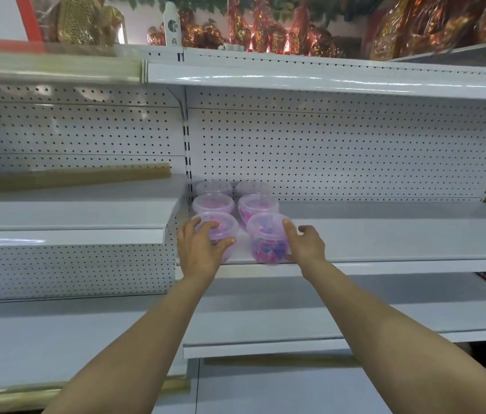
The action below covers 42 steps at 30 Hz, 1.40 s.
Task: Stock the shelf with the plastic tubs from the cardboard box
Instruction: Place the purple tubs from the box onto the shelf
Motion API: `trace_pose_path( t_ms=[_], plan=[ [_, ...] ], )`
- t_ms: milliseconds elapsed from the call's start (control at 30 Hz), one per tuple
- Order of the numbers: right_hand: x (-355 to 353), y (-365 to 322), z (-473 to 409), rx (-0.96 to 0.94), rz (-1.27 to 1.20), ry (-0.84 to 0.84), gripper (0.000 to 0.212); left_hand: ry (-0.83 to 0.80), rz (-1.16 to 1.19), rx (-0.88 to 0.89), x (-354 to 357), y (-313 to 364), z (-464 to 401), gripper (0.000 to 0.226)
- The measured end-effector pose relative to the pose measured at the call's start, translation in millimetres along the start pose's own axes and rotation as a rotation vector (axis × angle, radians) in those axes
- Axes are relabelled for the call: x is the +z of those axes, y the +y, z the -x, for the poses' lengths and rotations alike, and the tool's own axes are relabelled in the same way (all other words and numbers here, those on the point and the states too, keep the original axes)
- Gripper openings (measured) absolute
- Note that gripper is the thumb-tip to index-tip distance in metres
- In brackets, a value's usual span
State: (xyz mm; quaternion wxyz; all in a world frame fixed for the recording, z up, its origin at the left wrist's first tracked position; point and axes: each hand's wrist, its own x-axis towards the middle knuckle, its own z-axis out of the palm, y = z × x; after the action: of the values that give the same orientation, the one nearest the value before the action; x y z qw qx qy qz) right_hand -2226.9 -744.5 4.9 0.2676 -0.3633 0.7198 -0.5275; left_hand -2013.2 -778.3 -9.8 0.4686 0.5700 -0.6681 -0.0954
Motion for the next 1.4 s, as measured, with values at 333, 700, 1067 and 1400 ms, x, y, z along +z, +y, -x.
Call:
trace_pose_path(
  t_ms=[333, 700, 1067, 1400],
  plan=[
    [2.5, -8.8, 17.7, -0.382, 0.364, -0.091, 0.089, -0.004, -0.005, 0.0, 0.4, -3.4, -7.9, 0.048],
    [12.4, -22.4, 14.6, -0.367, 0.537, -0.099, 0.088, -0.039, -0.07, -0.013, -1.4, -0.2, -12.0, 0.054],
    [-68.5, -30.7, 24.0, -0.534, 0.831, -0.032, 0.082, -0.092, -0.15, 0.012, -7.9, 71.1, 4.2, 0.067],
    [-235.8, -22.4, 48.1, -0.552, 0.92, 0.121, 0.067, -0.228, -0.004, 0.137, 35.2, 225.6, 70.1, 0.066]
  ],
)
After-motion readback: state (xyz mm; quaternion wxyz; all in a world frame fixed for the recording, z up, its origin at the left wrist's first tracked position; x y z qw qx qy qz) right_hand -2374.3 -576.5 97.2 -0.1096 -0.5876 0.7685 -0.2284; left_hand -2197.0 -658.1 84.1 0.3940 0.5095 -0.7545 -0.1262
